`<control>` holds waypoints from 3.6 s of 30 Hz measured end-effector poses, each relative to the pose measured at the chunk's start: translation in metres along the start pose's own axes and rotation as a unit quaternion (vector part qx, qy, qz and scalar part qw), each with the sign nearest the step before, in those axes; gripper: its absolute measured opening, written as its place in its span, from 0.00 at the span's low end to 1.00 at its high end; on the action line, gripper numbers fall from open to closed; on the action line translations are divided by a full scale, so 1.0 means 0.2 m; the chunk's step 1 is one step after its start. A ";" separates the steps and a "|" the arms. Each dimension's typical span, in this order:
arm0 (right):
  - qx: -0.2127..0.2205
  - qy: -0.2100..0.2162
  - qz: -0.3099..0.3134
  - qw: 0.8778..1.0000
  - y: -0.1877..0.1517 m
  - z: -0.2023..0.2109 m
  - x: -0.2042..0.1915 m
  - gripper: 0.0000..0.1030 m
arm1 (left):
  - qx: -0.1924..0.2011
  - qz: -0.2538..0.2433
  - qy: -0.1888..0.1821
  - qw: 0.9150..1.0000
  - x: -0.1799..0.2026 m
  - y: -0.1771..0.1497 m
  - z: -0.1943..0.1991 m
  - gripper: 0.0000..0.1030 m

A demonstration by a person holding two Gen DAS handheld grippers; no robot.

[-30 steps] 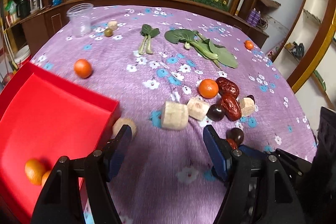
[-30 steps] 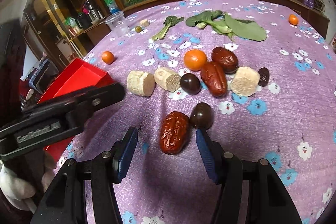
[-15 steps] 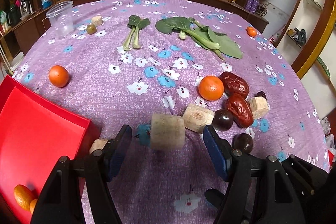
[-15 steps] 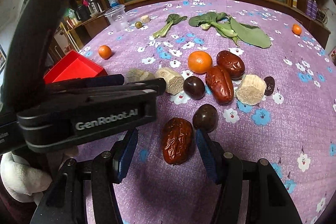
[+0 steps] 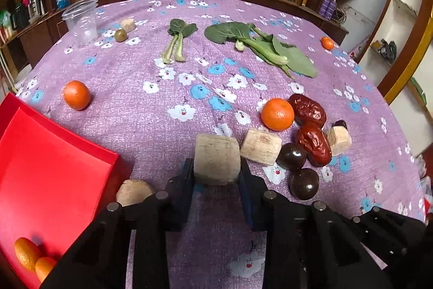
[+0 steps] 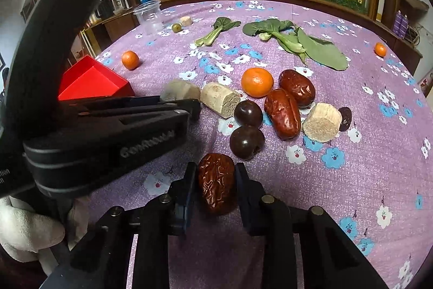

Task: Organize fruits
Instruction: 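Grasp a beige cylindrical root piece with the left gripper while the right grasps a red date, then move both held items over the red tray and open both grippers, then grasp a mandarin orange with the left gripper while the right grasps a red date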

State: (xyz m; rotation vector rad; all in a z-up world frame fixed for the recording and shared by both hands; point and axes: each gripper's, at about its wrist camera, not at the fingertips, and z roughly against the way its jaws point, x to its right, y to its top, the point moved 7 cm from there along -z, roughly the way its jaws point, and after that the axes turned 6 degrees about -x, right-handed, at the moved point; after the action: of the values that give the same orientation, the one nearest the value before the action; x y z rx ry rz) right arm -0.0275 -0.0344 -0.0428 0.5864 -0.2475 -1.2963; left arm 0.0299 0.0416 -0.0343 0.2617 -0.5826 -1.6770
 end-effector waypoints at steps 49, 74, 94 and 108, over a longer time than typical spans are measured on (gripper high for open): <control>-0.029 0.105 0.104 0.989 0.33 -0.25 -0.99 0.31 | 0.097 0.256 0.094 0.957 -1.24 -0.40 0.65 0.45; 0.121 0.027 -0.001 0.992 0.48 0.55 -0.08 0.42 | 0.189 0.138 0.024 0.972 -0.66 -0.10 1.21 0.69; 0.055 0.033 -0.064 0.996 0.52 0.24 0.45 0.52 | 0.006 0.090 0.003 0.996 -0.57 0.42 0.33 0.67; -0.017 0.036 -0.052 0.998 0.48 -0.15 0.51 0.51 | -0.070 0.053 0.079 0.993 -0.68 0.37 -0.07 0.59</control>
State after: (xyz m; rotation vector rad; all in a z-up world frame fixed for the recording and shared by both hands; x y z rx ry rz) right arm 0.0944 -0.1078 -0.0315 0.6223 -0.1373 -1.3738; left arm 0.1259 0.1633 -0.0291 0.2547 -0.3524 -1.5705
